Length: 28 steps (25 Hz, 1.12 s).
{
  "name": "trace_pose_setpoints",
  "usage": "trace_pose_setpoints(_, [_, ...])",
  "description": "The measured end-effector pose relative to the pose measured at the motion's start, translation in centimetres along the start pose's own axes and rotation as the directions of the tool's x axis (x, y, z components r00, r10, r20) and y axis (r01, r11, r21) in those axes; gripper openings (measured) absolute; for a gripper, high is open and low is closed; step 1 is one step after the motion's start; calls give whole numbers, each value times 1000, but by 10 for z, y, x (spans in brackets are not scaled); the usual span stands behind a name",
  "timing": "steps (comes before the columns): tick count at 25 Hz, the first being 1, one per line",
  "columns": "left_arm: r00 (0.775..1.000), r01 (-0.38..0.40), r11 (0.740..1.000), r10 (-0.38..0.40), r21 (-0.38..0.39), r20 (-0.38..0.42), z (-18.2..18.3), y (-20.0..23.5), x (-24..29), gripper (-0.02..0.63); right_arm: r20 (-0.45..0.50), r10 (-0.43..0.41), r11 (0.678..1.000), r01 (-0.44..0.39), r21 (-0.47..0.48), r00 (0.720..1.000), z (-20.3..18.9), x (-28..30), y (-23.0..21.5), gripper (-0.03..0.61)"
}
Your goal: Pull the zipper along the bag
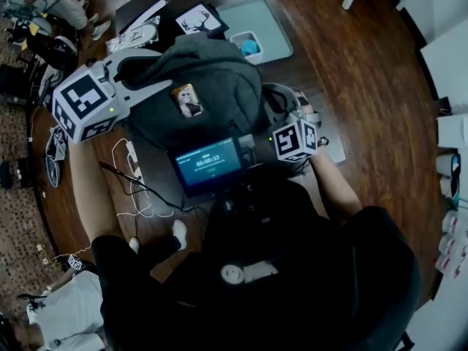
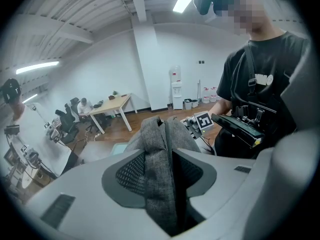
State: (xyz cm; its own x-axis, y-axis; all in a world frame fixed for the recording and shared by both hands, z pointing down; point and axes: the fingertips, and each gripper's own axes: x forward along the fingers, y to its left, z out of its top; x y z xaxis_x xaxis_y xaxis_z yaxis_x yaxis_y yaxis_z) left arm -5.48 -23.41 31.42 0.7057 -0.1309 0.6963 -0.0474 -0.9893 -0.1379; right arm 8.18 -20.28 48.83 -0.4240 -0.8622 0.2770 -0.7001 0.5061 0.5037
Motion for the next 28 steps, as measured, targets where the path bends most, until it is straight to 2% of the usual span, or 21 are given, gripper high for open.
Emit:
trace_pose_setpoints(6, [1000,-2,1000,2,26,17,2,-1,1,178,1,-8,1000,8,6,1000,11,-4,-11,28])
trace_pose_setpoints(12, [995,-36,998,31,50,90,4,-1,-8,215,-17,-4,1000,4,-22,1000,18,-6,-13,28])
trace_pose_setpoints(15, [995,-57,997,53,45,82,3,-1,-10,219,-19,-9,998,8,-64,1000,23,-8,-15,28])
trace_pose_setpoints(18, [998,-35,999,33,24,61,4,-4,-5,198,-2,-24,993,24,-114,1000,31,-8,-22,28])
trace_pose_setpoints(23, [999,-22,999,20,42,42,10,-7,5,186,43,-58,998,59,-20,997,52,-16,-46,28])
trace_pose_setpoints(28, [998,-14,998,10,63,62,6,-7,2,187,57,-2,999,0,49,998,53,-20,-47,28])
